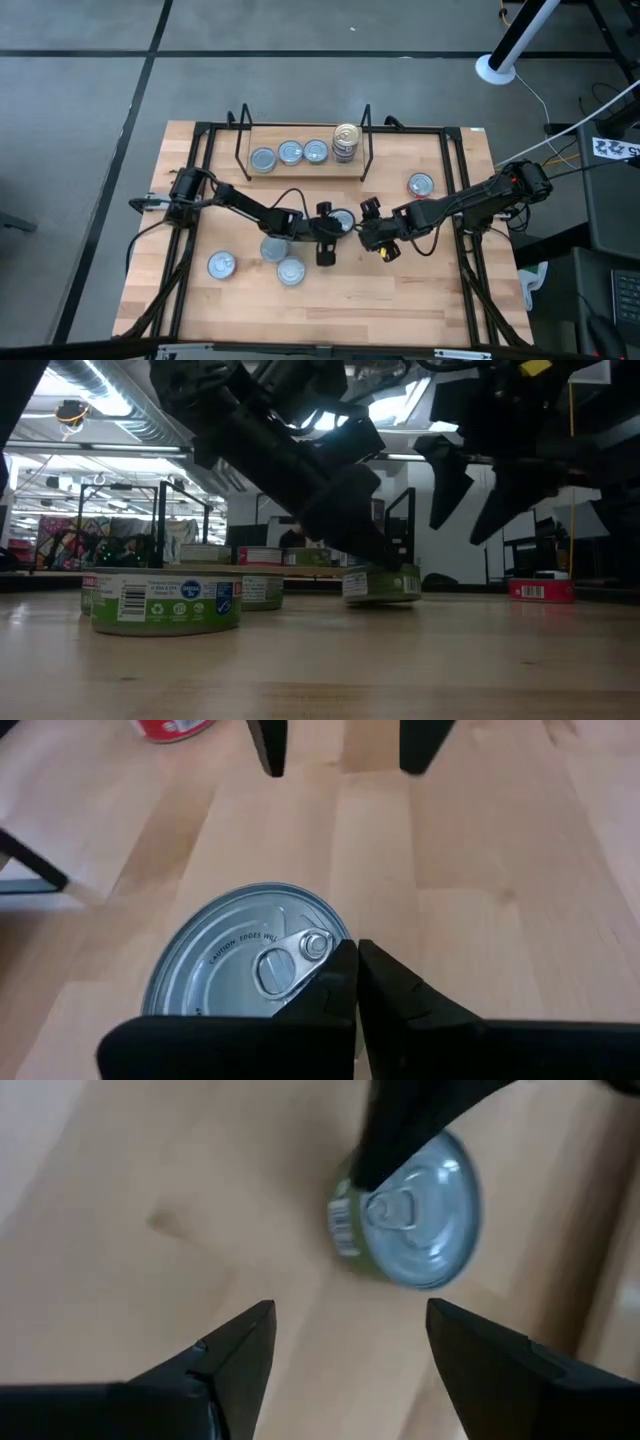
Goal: Stack canned seafood by type on shelf
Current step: Stack the green tuna can on top of the green tuna can on the shelf
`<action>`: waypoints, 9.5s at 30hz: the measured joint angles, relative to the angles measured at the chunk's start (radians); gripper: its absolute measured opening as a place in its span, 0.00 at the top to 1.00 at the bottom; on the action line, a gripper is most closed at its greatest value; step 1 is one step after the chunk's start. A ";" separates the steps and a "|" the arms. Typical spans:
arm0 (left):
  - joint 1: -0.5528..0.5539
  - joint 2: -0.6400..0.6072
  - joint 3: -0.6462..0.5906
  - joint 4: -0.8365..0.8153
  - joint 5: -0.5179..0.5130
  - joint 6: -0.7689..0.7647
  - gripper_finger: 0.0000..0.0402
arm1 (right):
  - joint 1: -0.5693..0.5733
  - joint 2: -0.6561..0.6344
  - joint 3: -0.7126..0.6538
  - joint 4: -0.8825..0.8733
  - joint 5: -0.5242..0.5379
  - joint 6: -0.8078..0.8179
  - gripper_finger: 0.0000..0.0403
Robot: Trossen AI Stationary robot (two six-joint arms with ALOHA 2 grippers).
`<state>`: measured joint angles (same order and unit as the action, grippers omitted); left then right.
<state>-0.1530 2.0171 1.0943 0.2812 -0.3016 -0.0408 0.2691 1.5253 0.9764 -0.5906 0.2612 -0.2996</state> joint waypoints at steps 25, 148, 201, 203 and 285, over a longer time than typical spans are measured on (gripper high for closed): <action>0.046 -0.002 0.002 0.056 -0.001 -0.118 1.00 | 0.004 0.000 -0.046 0.069 0.139 0.142 0.36; 0.057 -0.392 0.004 -0.401 0.000 -0.114 0.68 | 0.079 0.224 -0.186 0.890 0.522 -0.385 0.65; 0.071 -0.604 0.004 -0.564 -0.138 -0.056 0.83 | -0.468 0.404 0.032 1.165 0.242 -0.675 0.64; 0.071 -0.604 0.004 -0.563 -0.138 -0.056 0.83 | -0.475 0.404 0.031 1.166 0.231 -0.675 0.64; 0.452 -0.333 0.003 -0.549 -0.084 0.145 0.83 | -0.498 0.404 0.031 1.166 0.165 -0.674 0.38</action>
<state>0.2992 1.6840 1.0969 -0.2676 -0.3858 0.1040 -0.2287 1.9289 1.0077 0.5751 0.4259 -0.9737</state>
